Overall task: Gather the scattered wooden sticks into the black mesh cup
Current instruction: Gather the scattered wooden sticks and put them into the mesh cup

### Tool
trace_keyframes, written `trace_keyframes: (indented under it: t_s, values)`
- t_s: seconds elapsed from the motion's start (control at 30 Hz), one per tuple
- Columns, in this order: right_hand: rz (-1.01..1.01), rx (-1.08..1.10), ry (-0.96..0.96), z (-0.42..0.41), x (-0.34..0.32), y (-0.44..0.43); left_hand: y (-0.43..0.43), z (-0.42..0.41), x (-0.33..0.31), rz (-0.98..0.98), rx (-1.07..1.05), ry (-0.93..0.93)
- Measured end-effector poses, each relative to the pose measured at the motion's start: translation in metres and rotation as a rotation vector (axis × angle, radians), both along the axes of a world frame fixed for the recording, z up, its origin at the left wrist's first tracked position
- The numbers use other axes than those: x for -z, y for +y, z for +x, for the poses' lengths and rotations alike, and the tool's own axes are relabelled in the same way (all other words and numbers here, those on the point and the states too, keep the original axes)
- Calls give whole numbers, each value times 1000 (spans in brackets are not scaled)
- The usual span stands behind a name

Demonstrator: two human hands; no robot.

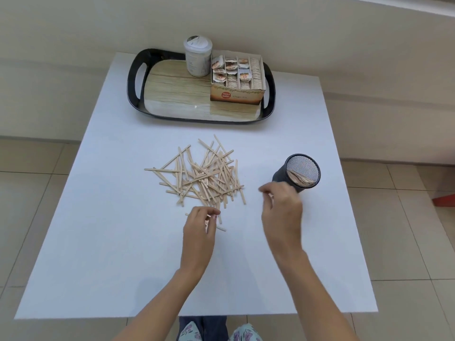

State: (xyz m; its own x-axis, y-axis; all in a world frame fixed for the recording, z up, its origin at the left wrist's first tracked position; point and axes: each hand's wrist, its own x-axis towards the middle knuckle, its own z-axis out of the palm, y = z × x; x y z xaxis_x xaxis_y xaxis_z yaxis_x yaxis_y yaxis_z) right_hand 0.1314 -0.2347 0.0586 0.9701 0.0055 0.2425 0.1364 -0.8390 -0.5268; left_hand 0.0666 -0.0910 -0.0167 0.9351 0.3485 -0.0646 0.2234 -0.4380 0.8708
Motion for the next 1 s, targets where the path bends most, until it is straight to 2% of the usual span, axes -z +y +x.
trace_keyframes:
  t_s: [0.23,0.37,0.47,0.57,0.77,0.83,0.9,1.0]
  values:
    - [-59,-166,228,-4,54,29,32,1,1,154,-243,85]
    - [-155,-202,274,8,69,42,42,9,5,105,-292,176]
    - [-201,-210,299,12,73,50,44,18,6,78,-275,206]
    - [-236,-262,280,6,77,56,42,23,7,132,-209,200]
    - [-202,-404,239,-22,79,58,37,16,10,194,-126,162]
    - [-171,-345,209,-18,78,57,38,16,11,170,-128,150]
    - [-101,-192,228,-7,76,57,37,18,11,133,-144,148]
    - [-31,75,383,16,74,62,35,25,8,22,-204,147]
